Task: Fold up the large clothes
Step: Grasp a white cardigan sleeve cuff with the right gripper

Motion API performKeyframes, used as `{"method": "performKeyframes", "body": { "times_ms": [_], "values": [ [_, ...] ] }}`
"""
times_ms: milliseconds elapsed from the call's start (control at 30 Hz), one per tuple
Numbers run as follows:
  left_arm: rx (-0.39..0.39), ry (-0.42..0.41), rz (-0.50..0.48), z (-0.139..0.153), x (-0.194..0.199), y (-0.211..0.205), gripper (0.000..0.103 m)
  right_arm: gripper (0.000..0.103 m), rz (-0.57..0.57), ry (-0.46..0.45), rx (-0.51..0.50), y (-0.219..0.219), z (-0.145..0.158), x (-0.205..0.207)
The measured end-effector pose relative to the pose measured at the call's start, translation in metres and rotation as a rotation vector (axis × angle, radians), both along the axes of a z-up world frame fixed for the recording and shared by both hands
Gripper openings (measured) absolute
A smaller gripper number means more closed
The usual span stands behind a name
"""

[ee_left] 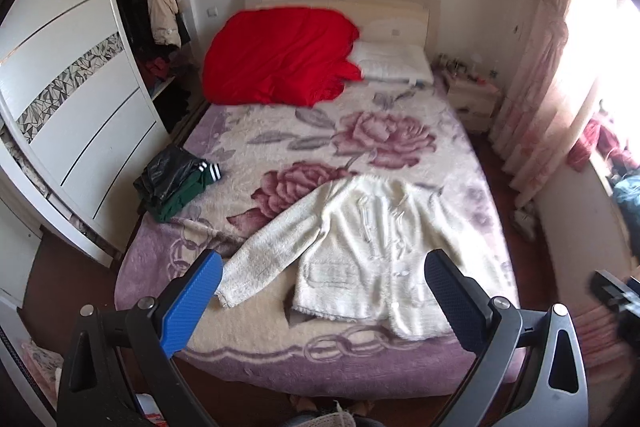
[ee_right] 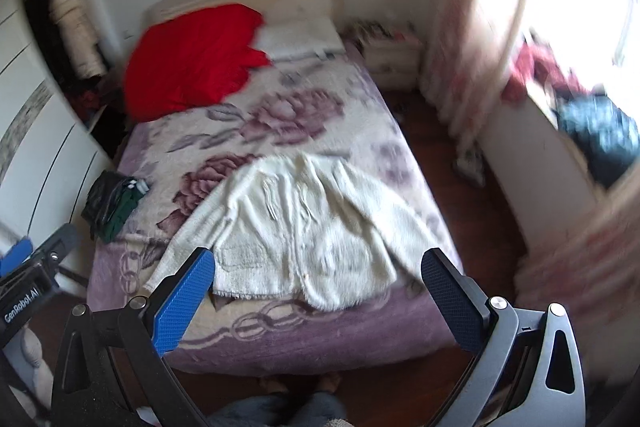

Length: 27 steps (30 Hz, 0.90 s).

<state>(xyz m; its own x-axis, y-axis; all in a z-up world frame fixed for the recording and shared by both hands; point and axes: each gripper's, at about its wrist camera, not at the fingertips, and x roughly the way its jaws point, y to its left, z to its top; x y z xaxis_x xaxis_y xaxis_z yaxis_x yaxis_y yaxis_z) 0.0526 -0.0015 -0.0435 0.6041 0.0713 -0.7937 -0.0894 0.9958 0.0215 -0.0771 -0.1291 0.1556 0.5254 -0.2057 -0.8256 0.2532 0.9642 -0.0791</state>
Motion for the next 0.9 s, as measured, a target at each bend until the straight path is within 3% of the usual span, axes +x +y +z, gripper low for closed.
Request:
{"method": "performKeyframes", "body": {
  "times_ms": [67, 233, 400, 500, 667, 733, 900],
  "values": [
    [0.002, 0.033, -0.016, -0.034, 0.014, 0.001, 0.103, 0.103, -0.096, 0.011, 0.040, -0.032, -0.031, 0.009],
    [0.046, 0.135, -0.020, -0.135, 0.056, -0.016, 0.103, 0.103, -0.374, 0.069, 0.026, -0.131, -0.126, 0.018],
    [0.084, 0.230, 0.019, -0.232, 0.088, -0.038, 0.103, 0.103, -0.593, 0.130, 0.141, -0.253, -0.230, 0.013],
    [0.112, 0.278, 0.048, -0.283, 0.107, -0.056, 0.103, 0.103, -0.709, 0.184, 0.231, -0.334, -0.309, 0.013],
    [0.125, 0.318, 0.095, -0.354, 0.138, -0.082, 0.103, 0.103, -0.823, 0.235, 0.410, -0.451, -0.445, 0.017],
    [0.133, 0.337, 0.107, -0.385, 0.148, -0.091, 0.103, 0.103, -0.861, 0.227, 0.461, -0.477, -0.491, 0.025],
    [0.177, 0.413, 0.092, -0.448, 0.165, -0.114, 0.103, 0.103, -0.921, 0.146, 0.619, -0.520, -0.573, 0.033]
  ]
}}
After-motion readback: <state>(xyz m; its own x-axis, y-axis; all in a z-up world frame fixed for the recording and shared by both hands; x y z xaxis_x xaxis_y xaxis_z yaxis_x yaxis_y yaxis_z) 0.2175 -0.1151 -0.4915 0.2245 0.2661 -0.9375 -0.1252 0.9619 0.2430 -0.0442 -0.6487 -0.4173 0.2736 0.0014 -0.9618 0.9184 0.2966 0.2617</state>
